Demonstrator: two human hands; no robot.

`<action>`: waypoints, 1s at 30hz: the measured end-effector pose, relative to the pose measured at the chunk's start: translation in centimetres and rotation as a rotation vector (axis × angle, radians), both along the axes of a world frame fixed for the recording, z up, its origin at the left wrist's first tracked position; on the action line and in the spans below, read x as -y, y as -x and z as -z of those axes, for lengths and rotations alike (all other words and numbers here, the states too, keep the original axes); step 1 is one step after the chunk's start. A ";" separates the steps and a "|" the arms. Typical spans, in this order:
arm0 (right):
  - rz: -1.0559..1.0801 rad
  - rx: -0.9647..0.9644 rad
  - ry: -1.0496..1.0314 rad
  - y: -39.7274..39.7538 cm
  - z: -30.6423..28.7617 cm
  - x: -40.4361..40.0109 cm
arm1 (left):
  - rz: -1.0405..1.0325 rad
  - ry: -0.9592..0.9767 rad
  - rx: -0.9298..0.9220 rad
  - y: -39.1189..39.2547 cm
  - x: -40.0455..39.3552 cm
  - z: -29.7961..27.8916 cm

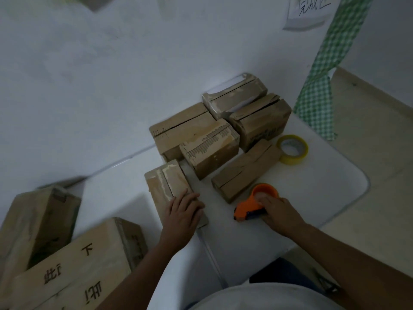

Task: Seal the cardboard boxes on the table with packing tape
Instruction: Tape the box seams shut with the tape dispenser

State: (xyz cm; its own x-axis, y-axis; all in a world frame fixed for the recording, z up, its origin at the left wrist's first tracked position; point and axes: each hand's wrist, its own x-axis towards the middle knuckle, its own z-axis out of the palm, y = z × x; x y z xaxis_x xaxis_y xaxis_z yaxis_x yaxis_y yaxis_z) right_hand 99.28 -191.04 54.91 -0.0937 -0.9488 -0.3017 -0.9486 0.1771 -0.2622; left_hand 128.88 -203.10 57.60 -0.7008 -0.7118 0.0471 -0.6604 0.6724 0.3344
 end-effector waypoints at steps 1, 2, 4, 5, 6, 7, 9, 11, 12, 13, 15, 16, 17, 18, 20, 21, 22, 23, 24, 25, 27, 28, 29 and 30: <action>0.056 0.056 0.065 -0.5 0.0 0.0 | 0.021 -0.002 0.010 -0.2 0.0 0.2; 0.110 0.133 0.143 -1.1 -0.2 0.1 | 0.042 -0.005 0.020 -0.4 -0.1 0.4; 0.203 0.371 0.210 -3.1 -1.0 0.6 | 0.075 -0.007 0.030 -0.6 -0.1 0.6; 0.249 0.505 0.171 -4.4 -1.3 1.1 | 0.084 -0.010 0.030 -0.6 0.0 0.6; 0.303 0.636 0.099 -5.9 -1.6 1.7 | 0.086 -0.016 0.027 -0.6 0.2 0.5; 0.381 0.771 0.010 -7.4 -1.8 2.3 | 0.082 -0.027 0.020 -0.5 0.3 0.4; 0.606 1.077 -0.171 -10.0 -2.4 3.6 | 0.071 -0.068 0.000 -0.4 0.5 0.1; 0.806 1.330 -0.258 -11.6 -2.9 4.6 | 0.066 -0.108 -0.017 -0.3 0.6 -0.1; 0.864 1.378 -0.251 -11.9 -3.0 4.8 | 0.064 -0.138 -0.020 -0.3 0.7 -0.3; 0.892 1.383 -0.219 -12.1 -3.0 4.9 | 0.059 -0.176 -0.033 -0.3 0.9 -0.5; 0.895 1.334 -0.126 -12.2 -3.0 4.9 | 0.029 -0.246 -0.122 -0.5 1.5 -1.0; 0.885 1.304 -0.083 -12.2 -2.8 4.8 | 0.007 -0.258 -0.169 -0.8 1.7 -1.1; 0.877 1.278 -0.045 -12.1 -2.7 4.7 | -0.008 -0.260 -0.190 -1.1 1.8 -1.1; 0.879 1.257 -0.010 -12.0 -2.6 4.5 | -0.007 -0.262 -0.181 -1.4 1.8 -1.0; 0.915 1.217 0.035 -11.9 -2.2 4.3 | 0.022 -0.257 -0.122 -1.8 1.4 -0.6; 0.941 1.204 0.039 -11.8 -2.0 4.3 | 0.032 -0.253 -0.103 -1.8 1.3 -0.4; 0.959 1.214 0.020 -11.9 -2.0 4.4 | 0.033 -0.252 -0.099 -1.7 1.2 -0.2; 0.956 1.243 -0.020 -11.9 -1.9 4.4 | 0.030 -0.253 -0.102 -1.7 1.2 -0.1; 0.930 1.279 -0.070 -12.0 -1.8 4.5 | 0.028 -0.252 -0.106 -1.7 1.3 0.0; 0.884 1.304 -0.114 -12.0 -1.8 4.5 | 0.028 -0.250 -0.107 -1.7 1.3 0.0; 0.795 1.286 -0.165 -12.4 -1.9 4.6 | 0.032 -0.249 -0.108 -1.8 1.3 0.1; 0.801 1.273 -0.186 -12.5 -1.8 4.5 | 0.034 -0.250 -0.110 -1.8 1.3 0.2; 0.864 1.290 -0.222 -12.7 -1.5 4.3 | 0.035 -0.250 -0.115 -1.8 1.3 0.2; 0.983 1.339 -0.301 -12.9 -1.3 4.0 | 0.035 -0.249 -0.121 -1.8 1.4 0.2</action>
State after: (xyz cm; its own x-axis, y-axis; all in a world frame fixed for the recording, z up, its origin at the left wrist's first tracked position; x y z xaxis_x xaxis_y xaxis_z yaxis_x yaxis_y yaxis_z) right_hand 112.14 -195.04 56.22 -0.1186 -0.5892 -0.7992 0.3886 0.7132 -0.5835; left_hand 130.68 -204.46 57.37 -0.7251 -0.6874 -0.0413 -0.5835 0.5815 0.5668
